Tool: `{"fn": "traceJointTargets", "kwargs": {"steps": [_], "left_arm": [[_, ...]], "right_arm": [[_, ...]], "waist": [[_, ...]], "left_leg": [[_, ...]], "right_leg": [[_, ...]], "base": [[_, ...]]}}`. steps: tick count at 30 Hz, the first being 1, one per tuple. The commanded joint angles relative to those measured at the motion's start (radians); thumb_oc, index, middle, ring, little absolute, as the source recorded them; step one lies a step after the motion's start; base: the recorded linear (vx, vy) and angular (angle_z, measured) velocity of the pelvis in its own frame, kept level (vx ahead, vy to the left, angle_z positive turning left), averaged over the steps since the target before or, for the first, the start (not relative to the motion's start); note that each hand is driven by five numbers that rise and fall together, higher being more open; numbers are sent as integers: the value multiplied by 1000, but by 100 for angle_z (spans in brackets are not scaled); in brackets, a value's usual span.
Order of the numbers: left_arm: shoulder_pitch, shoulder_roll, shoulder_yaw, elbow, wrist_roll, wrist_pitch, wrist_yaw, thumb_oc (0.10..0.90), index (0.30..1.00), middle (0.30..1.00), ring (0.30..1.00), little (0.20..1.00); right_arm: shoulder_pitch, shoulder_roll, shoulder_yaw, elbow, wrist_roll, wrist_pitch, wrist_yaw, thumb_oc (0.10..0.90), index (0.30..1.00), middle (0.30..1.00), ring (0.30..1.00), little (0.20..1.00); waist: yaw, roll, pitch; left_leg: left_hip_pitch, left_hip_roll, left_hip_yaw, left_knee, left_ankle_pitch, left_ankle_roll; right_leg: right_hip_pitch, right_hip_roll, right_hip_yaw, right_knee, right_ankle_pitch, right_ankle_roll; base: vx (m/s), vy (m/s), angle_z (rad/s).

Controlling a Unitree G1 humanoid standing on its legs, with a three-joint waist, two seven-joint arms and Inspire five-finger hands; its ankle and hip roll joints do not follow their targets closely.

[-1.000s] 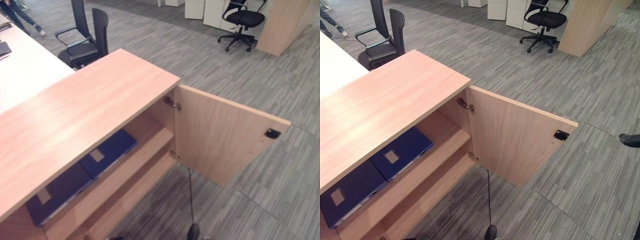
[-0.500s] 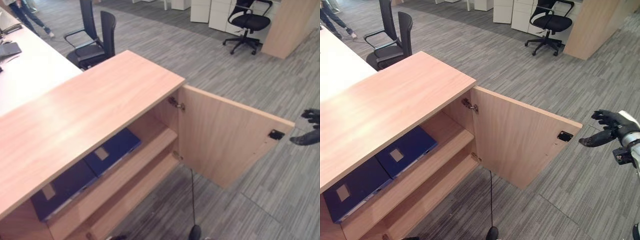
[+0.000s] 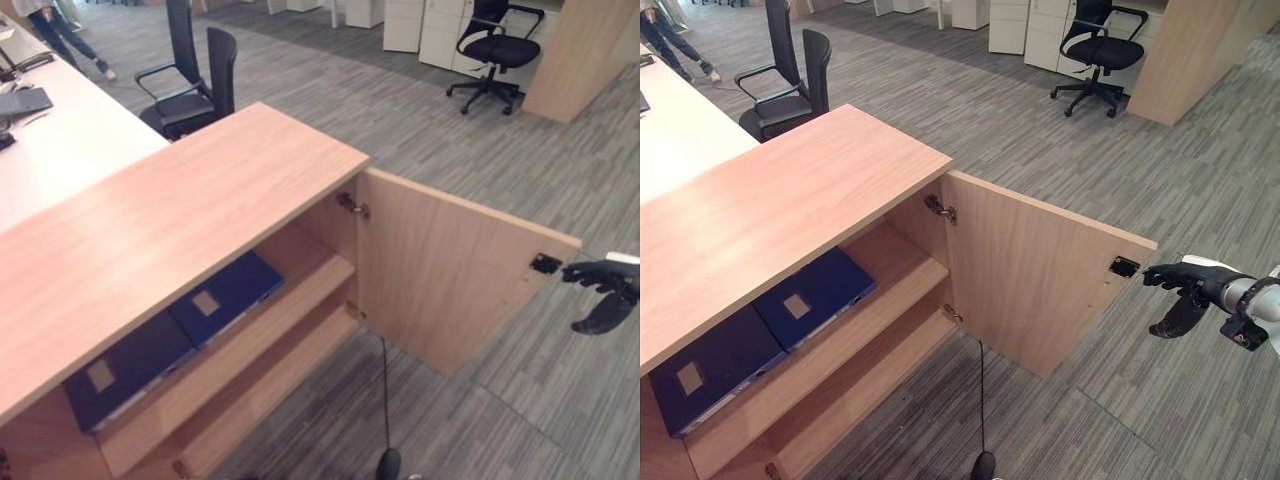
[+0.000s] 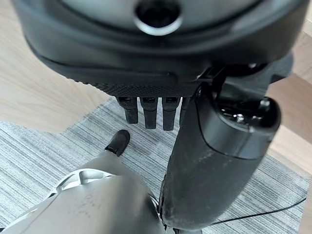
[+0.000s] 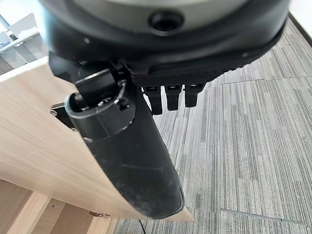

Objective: Put the empty folder in the office cabinet

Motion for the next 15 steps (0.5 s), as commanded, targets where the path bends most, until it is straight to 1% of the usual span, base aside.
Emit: {"fn": "traceJointTargets", "kwargs": {"steps": [1, 3, 4, 5, 7, 8, 13, 14, 15], "left_arm": [[46, 79, -34, -32, 38, -1, -3, 800, 900, 900, 900, 900], [44, 76, -38, -30, 40, 0, -2, 800, 900, 900, 900, 900], [44, 75, -41, -27, 44, 0, 0, 800, 900, 900, 900, 900], [44, 77, -42, -26, 44, 0, 0, 800, 900, 900, 900, 900], [42, 76, -44, -25, 46, 1, 5, 800, 900, 900, 900, 900], [43, 74, -43, -24, 44, 1, 11, 800, 900, 900, 900, 900], [43, 68, -45, -20, 32, 0, 18, 800, 900, 900, 900, 900], [46, 66, -44, -17, 26, -1, 23, 800, 900, 900, 900, 900], [45, 65, -44, -17, 26, -1, 24, 800, 900, 900, 900, 900]], "right_arm": [[-130, 74, -102, 27, 55, -27, -66, 800, 900, 900, 900, 900], [-132, 135, -141, 40, 107, -30, -94, 800, 900, 900, 900, 900], [-132, 183, -174, 55, 137, -32, -120, 800, 900, 900, 900, 900], [-129, 184, -177, 55, 137, -33, -120, 800, 900, 900, 900, 900], [-150, 238, -211, 75, 182, -40, -156, 800, 900, 900, 900, 900], [-170, 274, -247, 98, 235, -48, -180, 800, 900, 900, 900, 900], [-230, 317, -280, 165, 292, -60, -224, 800, 900, 900, 900, 900], [-249, 320, -299, 196, 305, -67, -247, 800, 900, 900, 900, 900], [-253, 320, -297, 200, 306, -69, -247, 800, 900, 900, 900, 900]], "waist": [[27, -84, -42], [33, -83, -43], [39, -81, -45], [39, -83, -45], [49, -77, -47], [58, -75, -50], [71, -72, -55], [76, -71, -59], [76, -71, -58]], "left_leg": [[57, 42, 34, 91, 219, -1], [58, 45, 36, 93, 219, -1], [59, 48, 36, 95, 219, -1], [60, 48, 36, 95, 219, -1], [58, 51, 35, 100, 219, -1], [57, 54, 36, 102, 219, -1], [57, 55, 39, 102, 219, -1], [55, 54, 38, 103, 219, -1], [54, 54, 38, 103, 219, -1]], "right_leg": [[15, -10, 87, -2, -48, 91], [20, -7, 85, -2, -50, 88], [25, -4, 85, -2, -53, 85], [26, -4, 85, -2, -53, 85], [30, -2, 84, -2, -57, 83], [33, -1, 81, -2, -60, 81], [39, -2, 75, -2, -62, 78], [39, -3, 73, -2, -62, 79], [38, -3, 73, -2, -62, 79]], "base": [[2, -6, -5], [7, -19, -8], [8, -22, -8], [8, -17, -6], [2, -4, -2], [0, 0, 0], [5, 0, 1], [0, 0, 0], [7, 7, 4]]}}
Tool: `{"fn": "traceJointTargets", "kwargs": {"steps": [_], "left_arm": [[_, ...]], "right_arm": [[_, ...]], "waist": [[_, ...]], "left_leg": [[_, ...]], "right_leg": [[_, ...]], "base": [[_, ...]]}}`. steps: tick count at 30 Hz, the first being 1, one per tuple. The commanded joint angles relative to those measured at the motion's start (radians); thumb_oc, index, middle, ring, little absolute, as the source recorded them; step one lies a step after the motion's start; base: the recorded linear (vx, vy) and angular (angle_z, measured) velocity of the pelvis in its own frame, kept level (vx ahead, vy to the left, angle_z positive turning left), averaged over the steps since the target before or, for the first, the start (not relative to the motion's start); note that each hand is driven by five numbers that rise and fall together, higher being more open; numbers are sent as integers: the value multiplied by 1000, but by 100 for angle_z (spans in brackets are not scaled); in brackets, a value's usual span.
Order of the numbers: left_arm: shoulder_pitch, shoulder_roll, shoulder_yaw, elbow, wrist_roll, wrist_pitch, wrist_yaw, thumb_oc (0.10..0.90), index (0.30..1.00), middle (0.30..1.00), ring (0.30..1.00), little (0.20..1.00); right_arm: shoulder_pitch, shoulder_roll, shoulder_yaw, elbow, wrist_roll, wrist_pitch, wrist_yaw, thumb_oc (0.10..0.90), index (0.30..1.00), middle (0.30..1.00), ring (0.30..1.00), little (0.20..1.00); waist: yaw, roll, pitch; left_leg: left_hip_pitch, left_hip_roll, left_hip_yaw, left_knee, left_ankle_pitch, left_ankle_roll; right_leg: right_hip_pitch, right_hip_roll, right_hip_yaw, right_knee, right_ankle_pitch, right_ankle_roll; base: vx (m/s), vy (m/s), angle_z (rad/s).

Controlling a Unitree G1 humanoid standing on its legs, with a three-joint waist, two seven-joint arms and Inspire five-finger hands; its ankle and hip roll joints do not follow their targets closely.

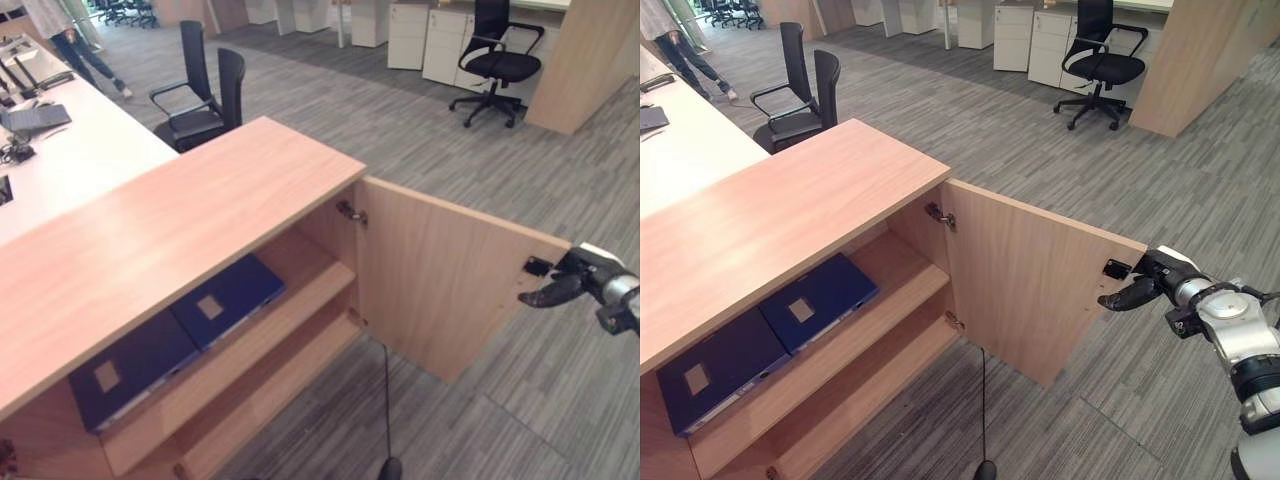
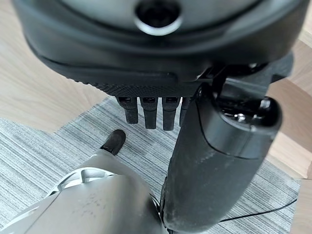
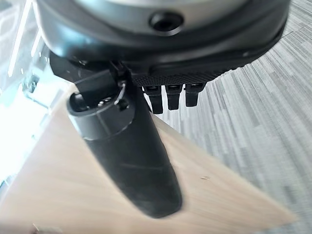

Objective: Put the empty folder in the office cabinet

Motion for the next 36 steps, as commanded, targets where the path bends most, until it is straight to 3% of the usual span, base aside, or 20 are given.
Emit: {"fn": "traceJointTargets", "kwargs": {"steps": [1, 9, 12, 15, 17, 18, 20, 24, 26, 29, 33, 34, 35, 36], "left_arm": [[48, 68, -37, -12, 19, -2, 27, 800, 900, 900, 900, 900], [43, 54, -52, -1, 7, -3, 45, 800, 900, 900, 900, 900], [39, 52, -51, -7, 6, -6, 55, 800, 900, 900, 900, 900], [38, 47, -38, -20, 17, -2, 60, 800, 900, 900, 900, 900], [19, 42, -37, -42, 27, -10, 62, 800, 900, 900, 900, 900], [21, 42, -37, -43, 27, -10, 62, 800, 900, 900, 900, 900], [6, 38, -40, -59, 43, -17, 60, 800, 900, 900, 900, 900], [-19, 43, -47, -74, 77, -28, 52, 800, 900, 900, 900, 900], [-27, 46, -50, -80, 98, -32, 45, 800, 900, 900, 900, 900], [-36, 51, -53, -86, 118, -34, 42, 800, 900, 900, 900, 900], [-31, 49, -51, -88, 127, -33, 50, 800, 900, 900, 900, 900], [-30, 45, -46, -85, 130, -31, 63, 800, 900, 900, 900, 900], [-29, 48, -47, -85, 130, -31, 64, 800, 900, 900, 900, 900], [-28, 39, -41, -78, 125, -29, 79, 800, 900, 900, 900, 900]], "right_arm": [[-192, 50, -173, 53, 93, -101, -102, 800, 900, 900, 900, 900], [-227, 139, -245, 56, 261, -133, -135, 800, 900, 900, 900, 900], [-201, 238, -243, -67, 362, -146, -104, 800, 900, 900, 900, 900], [-85, 417, -125, -303, 376, -107, -37, 800, 900, 900, 900, 900], [10, 472, 22, -406, 264, -65, 18, 800, 900, 900, 900, 900], [13, 472, 22, -408, 263, -64, 18, 800, 900, 900, 900, 900], [65, 483, 121, -447, 187, -23, 83, 800, 900, 900, 900, 900], [66, 404, 310, -615, 84, 35, 242, 800, 900, 900, 900, 900], [42, 333, 403, -730, 83, 64, 324, 800, 900, 900, 900, 900], [27, 289, 457, -835, 148, 84, 375, 800, 900, 900, 900, 900], [67, 338, 432, -863, 221, 69, 341, 800, 900, 900, 900, 900], [117, 408, 381, -835, 259, 60, 294, 800, 900, 900, 900, 900], [119, 412, 378, -833, 258, 59, 294, 800, 900, 900, 900, 900], [196, 533, 319, -774, 315, 67, 240, 800, 900, 900, 900, 900]], "waist": [[30, -80, -38], [38, -72, -45], [44, -71, -45], [49, -70, -44], [48, -73, -40], [48, -73, -42], [50, -80, -38], [51, -95, -25], [54, -104, -20], [60, -115, -17], [70, -117, -15], [73, -113, -14], [75, -117, -15], [79, -109, -15]], "left_leg": [[56, 26, 39, 67, 219, -1], [52, 22, 37, 65, 219, -1], [53, 22, 38, 66, 219, -1], [59, 23, 43, 75, 219, -1], [65, 26, 47, 77, 219, -1], [66, 26, 47, 77, 219, -1], [69, 28, 51, 73, 219, -1], [65, 26, 50, 62, 219, -1], [63, 27, 46, 60, 219, -1], [64, 33, 41, 60, 219, -1], [66, 37, 37, 58, 219, -1], [67, 39, 38, 58, 219, -1], [67, 40, 38, 58, 219, -1], [64, 42, 40, 59, 219, -1]], "right_leg": [[28, -27, 72, 5, -57, 84], [30, -28, 68, 5, -53, 85], [33, -27, 67, 5, -56, 81], [41, -22, 72, 6, -59, 72], [42, -17, 76, 7, -63, 65], [42, -17, 77, 7, -63, 65], [39, -16, 78, 7, -65, 62], [28, -21, 80, 7, -62, 64], [28, -21, 79, 8, -59, 65], [31, -18, 77, 8, -58, 64], [36, -15, 73, 9, -58, 62], [38, -14, 72, 9, -58, 60], [38, -14, 72, 9, -58, 60], [38, -13, 71, 10, -60, 57]], "base": [[7, 4, 8], [0, 5, 6], [-5, 7, -6], [4, 22, -22], [5, 4, -61], [3, -8, -77], [-8, -13, -40], [-15, 3, 46], [-15, -1, 67], [4, -12, 80], [8, -9, 8], [13, -7, 11], [22, -6, -13], [13, -4, -22]]}}
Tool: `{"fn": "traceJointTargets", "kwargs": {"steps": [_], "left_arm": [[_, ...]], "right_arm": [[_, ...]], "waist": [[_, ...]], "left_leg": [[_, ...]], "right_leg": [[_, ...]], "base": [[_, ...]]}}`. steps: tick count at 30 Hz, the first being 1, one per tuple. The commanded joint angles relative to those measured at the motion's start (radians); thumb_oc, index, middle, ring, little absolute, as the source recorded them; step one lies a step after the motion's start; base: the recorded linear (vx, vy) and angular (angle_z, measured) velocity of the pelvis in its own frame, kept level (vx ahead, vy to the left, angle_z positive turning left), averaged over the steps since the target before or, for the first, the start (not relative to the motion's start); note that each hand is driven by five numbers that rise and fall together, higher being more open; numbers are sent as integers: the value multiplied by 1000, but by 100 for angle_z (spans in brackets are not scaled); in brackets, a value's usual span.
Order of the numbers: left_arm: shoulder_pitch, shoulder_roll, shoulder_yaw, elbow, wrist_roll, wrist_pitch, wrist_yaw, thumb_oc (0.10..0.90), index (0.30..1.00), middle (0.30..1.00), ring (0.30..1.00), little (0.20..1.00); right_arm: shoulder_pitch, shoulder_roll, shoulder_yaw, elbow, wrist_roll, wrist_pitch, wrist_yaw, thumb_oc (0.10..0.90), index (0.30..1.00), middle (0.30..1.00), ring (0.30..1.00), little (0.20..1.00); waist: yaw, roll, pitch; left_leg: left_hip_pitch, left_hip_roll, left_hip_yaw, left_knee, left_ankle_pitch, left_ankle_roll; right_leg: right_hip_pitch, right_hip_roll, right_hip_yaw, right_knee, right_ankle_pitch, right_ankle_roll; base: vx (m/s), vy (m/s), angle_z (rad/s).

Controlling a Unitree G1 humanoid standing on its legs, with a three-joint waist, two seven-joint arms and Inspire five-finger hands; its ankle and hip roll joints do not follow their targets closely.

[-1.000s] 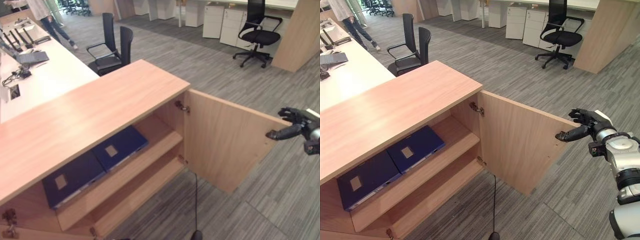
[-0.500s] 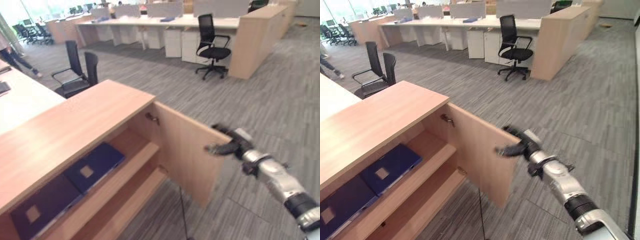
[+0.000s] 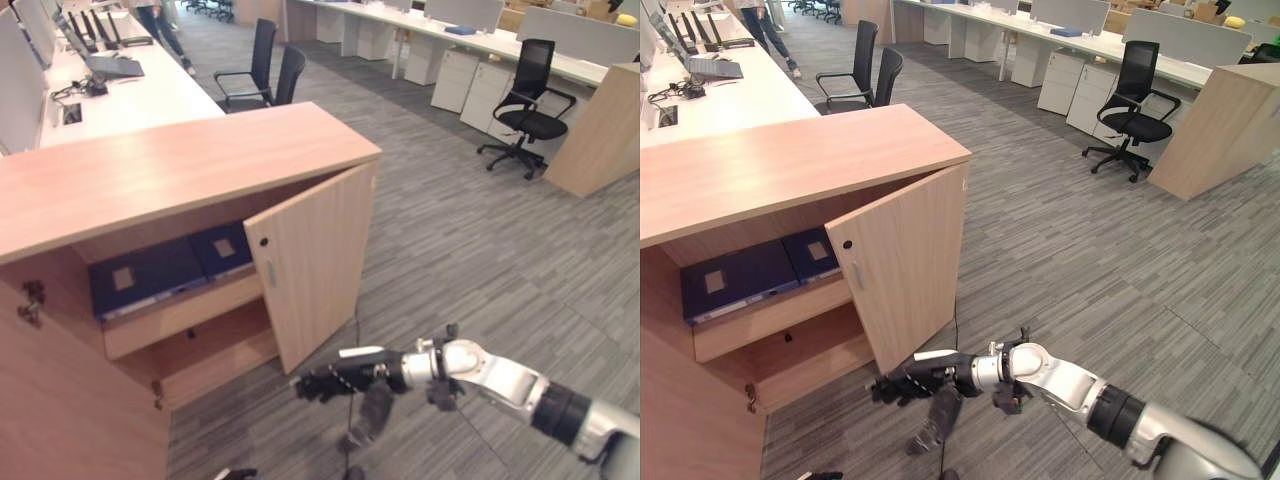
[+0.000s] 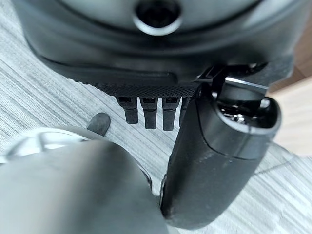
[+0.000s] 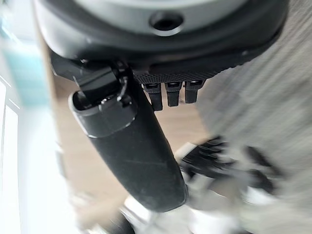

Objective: Put the empty folder in the office cabinet

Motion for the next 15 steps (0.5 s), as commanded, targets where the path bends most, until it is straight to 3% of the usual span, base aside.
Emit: {"fn": "traceJointTargets", "kwargs": {"steps": [1, 2, 5, 12, 15], "left_arm": [[-19, 33, -21, -9, 35, -19, 30, 800, 900, 900, 900, 900], [-21, 25, -17, -4, 27, -16, 44, 800, 900, 900, 900, 900], [-24, 20, -19, -15, 7, -18, 61, 800, 900, 900, 900, 900], [-38, 12, -21, -46, -52, -30, 74, 800, 900, 900, 900, 900], [-33, 8, -25, -63, -69, -27, 62, 800, 900, 900, 900, 900]], "right_arm": [[38, 94, -116, -25, 150, -66, -67, 800, 900, 900, 900, 900], [99, 187, -151, 39, 199, -81, -122, 800, 900, 900, 900, 900], [118, 260, -143, 89, 199, -96, -152, 800, 900, 900, 900, 900], [69, 237, -111, 84, 89, -100, -142, 800, 900, 900, 900, 900], [69, 222, -79, 66, 17, -79, -121, 800, 900, 900, 900, 900]], "waist": [[10, 16, -3], [11, 23, -2], [20, 26, -1], [51, 18, 29], [71, 10, 31]], "left_leg": [[108, 13, -39, -40, 347, -34], [107, 14, -37, -40, 347, -34], [98, 12, -42, -45, 347, -34], [21, 4, -58, -57, 347, -34], [15, -14, -74, -103, 347, -34]], "right_leg": [[174, -25, 80, -242, 196, 8], [174, -24, 79, -241, 194, 5], [171, -26, 72, -241, 193, 6], [161, -57, 25, -243, 192, 13], [175, -55, -20, -246, 175, 4]], "base": [[24, -3, -14], [0, 0, 0], [9, 0, 2], [-40, -16, 27], [-4, -115, 117]]}}
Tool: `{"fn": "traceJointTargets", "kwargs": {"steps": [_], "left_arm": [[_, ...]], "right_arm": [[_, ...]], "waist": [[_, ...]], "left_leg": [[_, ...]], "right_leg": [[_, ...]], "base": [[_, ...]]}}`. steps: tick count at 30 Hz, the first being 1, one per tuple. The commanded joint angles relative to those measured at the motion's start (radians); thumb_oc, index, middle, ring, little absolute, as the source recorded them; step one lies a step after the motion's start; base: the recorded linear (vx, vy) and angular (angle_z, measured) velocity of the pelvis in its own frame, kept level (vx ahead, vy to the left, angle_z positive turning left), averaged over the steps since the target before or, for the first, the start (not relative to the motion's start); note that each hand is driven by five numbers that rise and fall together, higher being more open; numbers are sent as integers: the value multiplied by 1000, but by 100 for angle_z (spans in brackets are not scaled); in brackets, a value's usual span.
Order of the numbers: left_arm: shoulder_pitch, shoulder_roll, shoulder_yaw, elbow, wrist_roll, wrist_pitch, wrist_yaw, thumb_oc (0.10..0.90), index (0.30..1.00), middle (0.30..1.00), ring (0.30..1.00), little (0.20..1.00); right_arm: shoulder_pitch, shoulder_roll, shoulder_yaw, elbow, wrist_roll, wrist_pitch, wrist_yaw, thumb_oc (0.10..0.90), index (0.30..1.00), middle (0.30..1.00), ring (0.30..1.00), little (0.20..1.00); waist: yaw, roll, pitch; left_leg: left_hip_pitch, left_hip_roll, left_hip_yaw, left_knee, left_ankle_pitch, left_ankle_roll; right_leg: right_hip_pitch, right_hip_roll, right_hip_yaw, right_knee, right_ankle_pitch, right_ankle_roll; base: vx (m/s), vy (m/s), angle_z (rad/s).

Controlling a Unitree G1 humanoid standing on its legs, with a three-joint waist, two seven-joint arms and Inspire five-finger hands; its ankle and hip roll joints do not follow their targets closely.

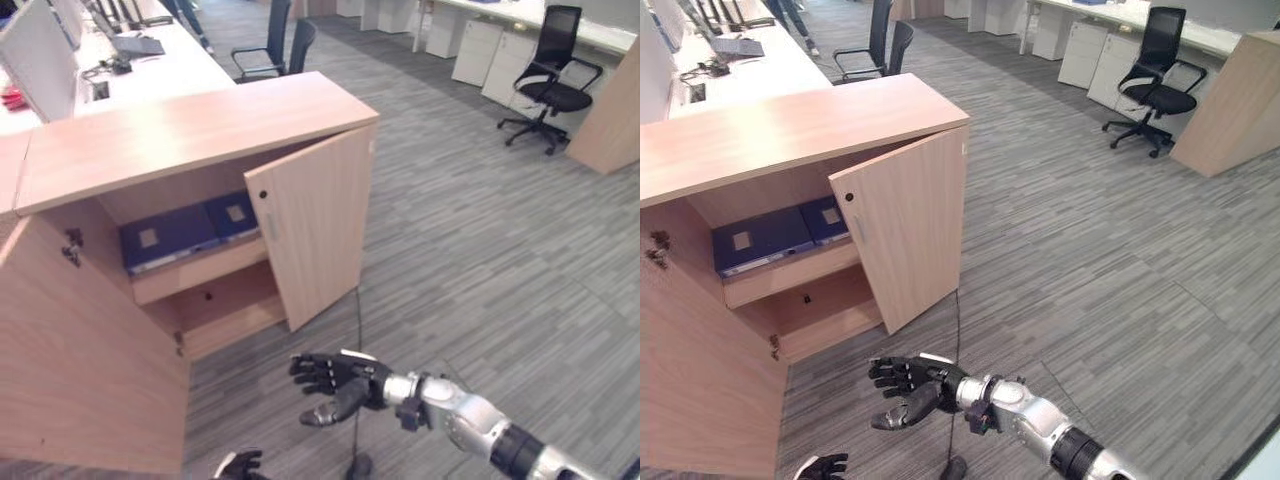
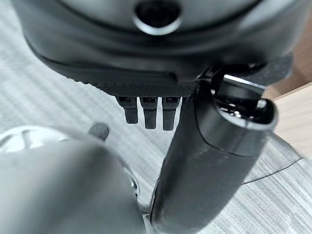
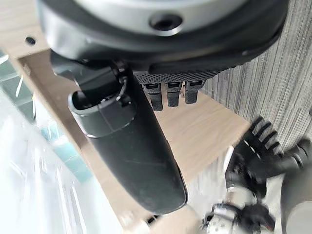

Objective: Put the empty folder in the office cabinet

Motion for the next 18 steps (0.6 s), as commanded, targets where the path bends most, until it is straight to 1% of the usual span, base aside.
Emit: {"fn": "traceJointTargets", "kwargs": {"steps": [1, 2, 3, 4, 5, 6, 8, 10, 12, 14, 15, 16, 17, 18], "left_arm": [[30, 37, 2, -18, -48, -21, -4, 800, 900, 900, 900, 900], [44, 30, 8, -16, -59, -20, -10, 800, 900, 900, 900, 900], [45, 30, 8, -16, -59, -20, -10, 800, 900, 900, 900, 900], [47, 29, 13, -11, -65, -22, -9, 800, 900, 900, 900, 900], [43, 27, 19, -3, -76, -22, -4, 800, 900, 900, 900, 900], [42, 27, 18, -2, -77, -22, -4, 800, 900, 900, 900, 900], [43, 27, 22, 5, -76, -18, -3, 800, 900, 900, 900, 900], [41, 30, 29, 7, -86, -22, 0, 800, 900, 900, 900, 900], [54, 29, 26, 8, -81, -18, -11, 800, 900, 900, 900, 900], [65, 29, 29, 14, -82, -18, -13, 800, 900, 900, 900, 900], [67, 29, 28, 19, -81, -18, -13, 800, 900, 900, 900, 900], [67, 28, 30, 26, -83, -18, -11, 800, 900, 900, 900, 900], [68, 27, 36, 43, -88, -20, -2, 800, 900, 900, 900, 900], [68, 27, 36, 44, -88, -21, -2, 800, 900, 900, 900, 900]], "right_arm": [[-54, 91, 12, -88, -50, -44, 69, 800, 900, 900, 900, 900], [-47, 99, 29, -76, -73, -36, 65, 800, 900, 900, 900, 900], [-47, 101, 30, -74, -75, -37, 65, 800, 900, 900, 900, 900], [-40, 108, 30, -55, -83, -36, 58, 800, 900, 900, 900, 900], [-28, 121, 24, 3, -138, -49, 31, 800, 900, 900, 900, 900], [-29, 125, 24, 8, -141, -52, 31, 800, 900, 900, 900, 900], [-6, 144, 18, 51, -198, -53, 19, 800, 900, 900, 900, 900], [17, 151, -3, 111, -229, -57, 6, 800, 900, 900, 900, 900], [41, 174, -11, 164, -239, -45, -1, 800, 900, 900, 900, 900], [57, 197, -30, 247, -280, -55, -25, 800, 900, 900, 900, 900], [64, 204, -30, 261, -300, -58, -29, 800, 900, 900, 900, 900], [72, 213, -38, 286, -300, -57, -42, 800, 900, 900, 900, 900], [84, 235, -56, 338, -289, -61, -59, 800, 900, 900, 900, 900], [84, 236, -56, 340, -289, -62, -59, 800, 900, 900, 900, 900]], "waist": [[46, -14, 9], [62, -17, 17], [60, -17, 19], [69, -19, 25], [78, -24, 36], [78, -24, 36], [84, -26, 41], [90, -31, 59], [94, -27, 59], [100, -20, 52], [102, -17, 50], [104, -13, 47], [106, -7, 42], [105, -7, 41]], "left_leg": [[154, -7, 22, -50, 290, -40], [155, -23, 8, -33, 265, -40], [154, -21, 5, -25, 259, -40], [150, -27, 9, -15, 243, -40], [137, -37, 27, 9, 205, -40], [136, -37, 27, 12, 202, -40], [122, -47, 27, 25, 172, -40], [94, -51, 40, 39, 139, -40], [99, -65, 42, 17, 122, -37], [113, -88, 37, -19, 92, -27], [118, -96, 37, -36, 85, -24], [121, -105, 38, -50, 73, -20], [126, -125, 33, -78, 49, -7], [126, -127, 33, -80, 48, -6]], "right_leg": [[253, 63, -41, -499, 230, 82], [271, 65, -53, -499, 222, 75], [274, 65, -55, -499, 222, 76], [279, 63, -63, -499, 220, 75], [288, 55, -87, -499, 222, 77], [288, 54, -87, -499, 223, 77], [294, 52, -102, -499, 222, 80], [302, 38, -124, -499, 228, 87], [313, 29, -139, -499, 233, 91], [320, 22, -148, -499, 243, 101], [319, 18, -152, -499, 250, 106], [319, 13, -157, -499, 256, 110], [319, 0, -166, -498, 269, 119], [319, -1, -167, -498, 270, 120]], "base": [[17, -67, 97], [17, -66, 64], [5, -50, 40], [-24, 0, 53], [-23, 2, 48], [-13, 19, 50], [0, 20, 15], [-23, 42, 63], [20, 99, 61], [40, 127, 19], [21, 128, 10], [27, 163, 19], [22, 137, 24], [16, 95, 33]]}}
